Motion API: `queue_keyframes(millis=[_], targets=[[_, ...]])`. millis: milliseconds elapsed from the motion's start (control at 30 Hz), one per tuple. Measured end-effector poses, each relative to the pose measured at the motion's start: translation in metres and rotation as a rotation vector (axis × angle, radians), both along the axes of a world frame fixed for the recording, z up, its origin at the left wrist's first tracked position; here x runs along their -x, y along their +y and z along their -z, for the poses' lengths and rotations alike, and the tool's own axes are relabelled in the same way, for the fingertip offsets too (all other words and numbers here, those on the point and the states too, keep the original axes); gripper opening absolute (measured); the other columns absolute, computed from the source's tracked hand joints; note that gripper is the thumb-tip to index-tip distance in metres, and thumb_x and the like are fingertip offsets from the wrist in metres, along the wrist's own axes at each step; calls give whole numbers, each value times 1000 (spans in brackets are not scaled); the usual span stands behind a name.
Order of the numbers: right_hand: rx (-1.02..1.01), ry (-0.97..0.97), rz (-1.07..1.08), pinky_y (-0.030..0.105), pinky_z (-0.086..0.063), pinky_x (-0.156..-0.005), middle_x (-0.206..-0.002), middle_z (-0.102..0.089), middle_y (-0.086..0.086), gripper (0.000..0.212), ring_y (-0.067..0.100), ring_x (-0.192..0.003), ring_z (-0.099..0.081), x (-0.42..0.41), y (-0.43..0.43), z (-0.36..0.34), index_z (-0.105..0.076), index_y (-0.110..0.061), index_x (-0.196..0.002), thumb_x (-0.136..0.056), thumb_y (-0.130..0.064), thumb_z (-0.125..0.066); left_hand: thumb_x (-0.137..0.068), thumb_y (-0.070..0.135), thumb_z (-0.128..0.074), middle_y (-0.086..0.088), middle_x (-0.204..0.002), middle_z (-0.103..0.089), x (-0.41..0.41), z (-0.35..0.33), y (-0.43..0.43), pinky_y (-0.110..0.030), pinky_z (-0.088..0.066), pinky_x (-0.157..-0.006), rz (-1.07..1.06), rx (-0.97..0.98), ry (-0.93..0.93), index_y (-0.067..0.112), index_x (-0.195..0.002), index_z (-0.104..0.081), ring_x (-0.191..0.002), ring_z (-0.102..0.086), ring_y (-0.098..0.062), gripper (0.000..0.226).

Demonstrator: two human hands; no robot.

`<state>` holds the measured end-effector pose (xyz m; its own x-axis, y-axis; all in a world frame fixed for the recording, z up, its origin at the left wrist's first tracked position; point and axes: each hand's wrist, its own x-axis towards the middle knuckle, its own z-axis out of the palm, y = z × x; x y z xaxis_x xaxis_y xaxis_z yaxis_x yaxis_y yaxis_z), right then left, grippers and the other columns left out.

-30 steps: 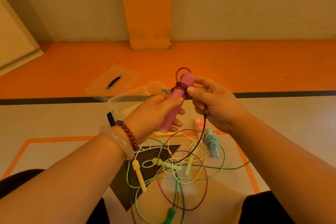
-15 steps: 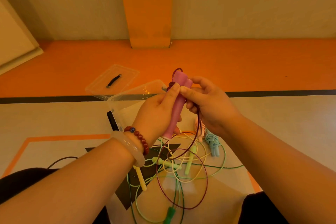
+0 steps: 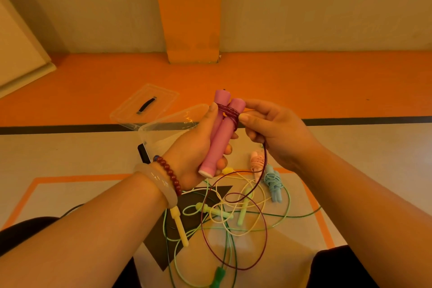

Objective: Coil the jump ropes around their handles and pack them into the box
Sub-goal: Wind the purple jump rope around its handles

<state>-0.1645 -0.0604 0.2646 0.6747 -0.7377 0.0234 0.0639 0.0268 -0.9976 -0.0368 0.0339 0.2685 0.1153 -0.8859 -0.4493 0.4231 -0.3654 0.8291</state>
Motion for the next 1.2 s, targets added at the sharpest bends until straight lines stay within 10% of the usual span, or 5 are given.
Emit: queue_keyframes(millis=[333,500,633,1000,1200], targets=[[10,-8,269,14,-36,-48,-68,-62,0,33,4,-51,-40,-13,12,3,-63,-17,-121,-89,-6,-63,-88,52,-57,5,-98,-64,-5,9,-2,-19,-49,-51,-314,232,-831,27,-109,-51,-65,-66,-6,33],[44,38,337,13,-38,-48,-57,-59,-10,30,0,-48,-44,-11,11,0,-64,-23,-116,-89,-10,-65,-81,50,-68,3,-140,-43,-2,21,3,-25,-41,-93,-65,352,-1456,23,-149,-25,-123,-45,-12,85],[93,95,307,15,-42,-52,-60,-63,-10,28,2,-52,-48,-12,19,1,-62,-33,-110,-88,-16,-68,-91,50,-52,-11,-144,-45,1,24,3,-32,-47,-84,-166,330,-1650,9,-153,-10,-118,-54,-24,85],[282,244,153,19,-42,-58,-70,-66,-7,37,0,-62,-58,-2,3,-1,-58,-20,-127,-91,-16,-64,-99,34,-47,6,-78,-57,-8,19,-7,-24,-47,-55,-7,325,-1103,22,-119,-52,-64,-57,-7,25],[162,139,142,16,-42,-54,-77,-69,-5,27,1,-62,-59,1,1,-6,-63,-25,-112,-91,-8,-60,-100,27,-45,-2,-92,-59,0,10,-4,-28,-48,-55,-111,284,-419,21,-110,-60,-64,-53,-8,19]])
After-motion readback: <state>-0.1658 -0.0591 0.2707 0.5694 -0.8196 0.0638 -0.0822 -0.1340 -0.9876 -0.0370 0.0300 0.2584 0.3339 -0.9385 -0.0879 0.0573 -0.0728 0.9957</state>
